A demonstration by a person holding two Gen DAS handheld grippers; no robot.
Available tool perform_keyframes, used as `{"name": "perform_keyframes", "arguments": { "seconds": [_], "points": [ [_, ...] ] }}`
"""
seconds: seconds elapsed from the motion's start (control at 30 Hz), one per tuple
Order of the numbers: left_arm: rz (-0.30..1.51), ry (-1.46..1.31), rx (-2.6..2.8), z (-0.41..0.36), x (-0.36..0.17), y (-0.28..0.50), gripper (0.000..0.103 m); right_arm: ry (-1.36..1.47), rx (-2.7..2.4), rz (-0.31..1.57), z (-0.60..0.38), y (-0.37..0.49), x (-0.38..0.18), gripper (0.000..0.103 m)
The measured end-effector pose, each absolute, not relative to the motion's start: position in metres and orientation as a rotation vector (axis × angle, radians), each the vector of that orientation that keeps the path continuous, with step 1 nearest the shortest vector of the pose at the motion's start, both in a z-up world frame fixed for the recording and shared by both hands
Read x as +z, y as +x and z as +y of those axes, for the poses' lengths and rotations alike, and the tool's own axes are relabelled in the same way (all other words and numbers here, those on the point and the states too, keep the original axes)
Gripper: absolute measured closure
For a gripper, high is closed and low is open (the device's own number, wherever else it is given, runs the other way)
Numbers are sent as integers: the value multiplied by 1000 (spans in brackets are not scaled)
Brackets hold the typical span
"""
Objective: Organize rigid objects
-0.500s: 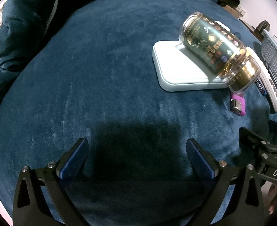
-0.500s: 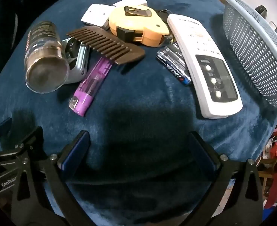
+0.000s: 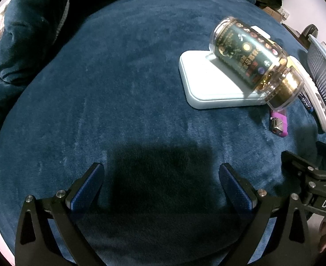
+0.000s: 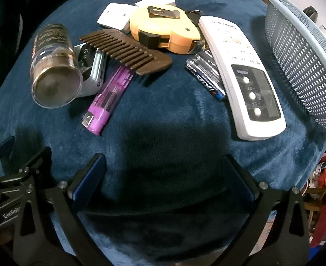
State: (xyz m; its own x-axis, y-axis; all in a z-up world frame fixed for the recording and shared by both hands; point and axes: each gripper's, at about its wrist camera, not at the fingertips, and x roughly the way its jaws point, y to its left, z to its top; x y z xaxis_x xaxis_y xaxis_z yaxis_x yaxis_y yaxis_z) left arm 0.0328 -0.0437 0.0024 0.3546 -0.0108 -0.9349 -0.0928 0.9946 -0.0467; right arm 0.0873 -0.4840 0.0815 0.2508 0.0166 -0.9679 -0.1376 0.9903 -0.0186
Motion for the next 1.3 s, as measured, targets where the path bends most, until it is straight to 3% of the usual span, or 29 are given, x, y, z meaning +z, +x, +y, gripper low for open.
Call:
{"name": "perform_keyframes", "arguments": {
  "seconds": [0.47,0.77,1.17,1.23,1.3],
  "points": [
    [1180,-132,38,-48,57,44,1,-115,105,1397,-492,111,129,0],
    [1146,-162,-15,-68,100,79,1,-97,158,1306,-523,152,187,0],
    [1241,-167,-30,-95,87,122,1,59,121,1279,-550,163,190,0],
    [1273,-171,-30,-100,78,129,7,80,135,1280,-552,162,189,0],
    [1294,-195,-50,-101,71,130,30,105,156,1268,-555,160,189,0]
  ]
}}
